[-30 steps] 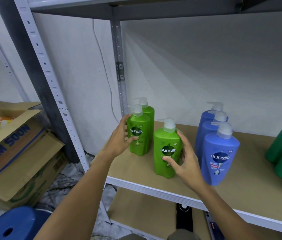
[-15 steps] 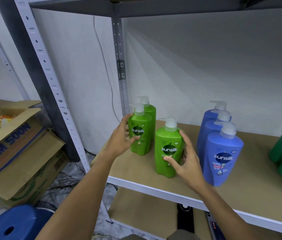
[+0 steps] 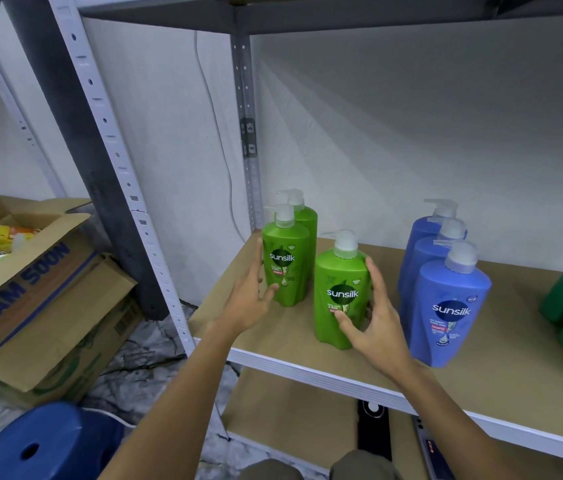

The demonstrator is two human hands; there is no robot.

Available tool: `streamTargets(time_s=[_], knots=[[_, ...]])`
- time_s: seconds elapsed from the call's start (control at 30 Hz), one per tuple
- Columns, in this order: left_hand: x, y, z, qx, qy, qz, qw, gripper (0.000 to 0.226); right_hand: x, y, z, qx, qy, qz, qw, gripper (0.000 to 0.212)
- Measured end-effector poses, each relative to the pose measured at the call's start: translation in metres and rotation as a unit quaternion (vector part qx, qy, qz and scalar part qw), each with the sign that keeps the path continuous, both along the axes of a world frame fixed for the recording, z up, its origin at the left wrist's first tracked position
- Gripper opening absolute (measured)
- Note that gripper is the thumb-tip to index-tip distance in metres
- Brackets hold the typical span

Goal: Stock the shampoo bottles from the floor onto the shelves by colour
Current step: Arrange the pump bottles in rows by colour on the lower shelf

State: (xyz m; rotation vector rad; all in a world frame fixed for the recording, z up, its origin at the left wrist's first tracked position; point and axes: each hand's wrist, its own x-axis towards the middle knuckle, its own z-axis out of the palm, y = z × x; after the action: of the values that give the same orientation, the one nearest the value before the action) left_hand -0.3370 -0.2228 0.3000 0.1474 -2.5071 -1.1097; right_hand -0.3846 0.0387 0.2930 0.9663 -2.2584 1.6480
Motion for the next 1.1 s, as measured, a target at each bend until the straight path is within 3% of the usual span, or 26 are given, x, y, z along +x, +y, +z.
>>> streamTargets(time_s=[0.13,0.27,0.43,1.1], knots=[[0.031,0.002,-0.039,-0.031,-0.066,0.019,0.997,0.085,0.0,-0.001,0.001,0.013,-0.017,0.018,1.0,0.105],[0.064,0.002,-0.07,-0.094,-0.059,0.021,0.994,0.069,0.007,-0.015,0.005,0.025,-0.013,0.031,0.999,0.103],[0.085,-0.006,-0.089,-0.2,-0.02,0.007,0.98,0.081,0.016,-0.043,0.009,0.053,0.01,0.043,0.998,0.112],[0.099,-0.015,-0.098,-0.115,0.021,-0.016,0.993,0.06,0.023,-0.106,0.004,0.063,0.039,0.002,0.997,0.115]])
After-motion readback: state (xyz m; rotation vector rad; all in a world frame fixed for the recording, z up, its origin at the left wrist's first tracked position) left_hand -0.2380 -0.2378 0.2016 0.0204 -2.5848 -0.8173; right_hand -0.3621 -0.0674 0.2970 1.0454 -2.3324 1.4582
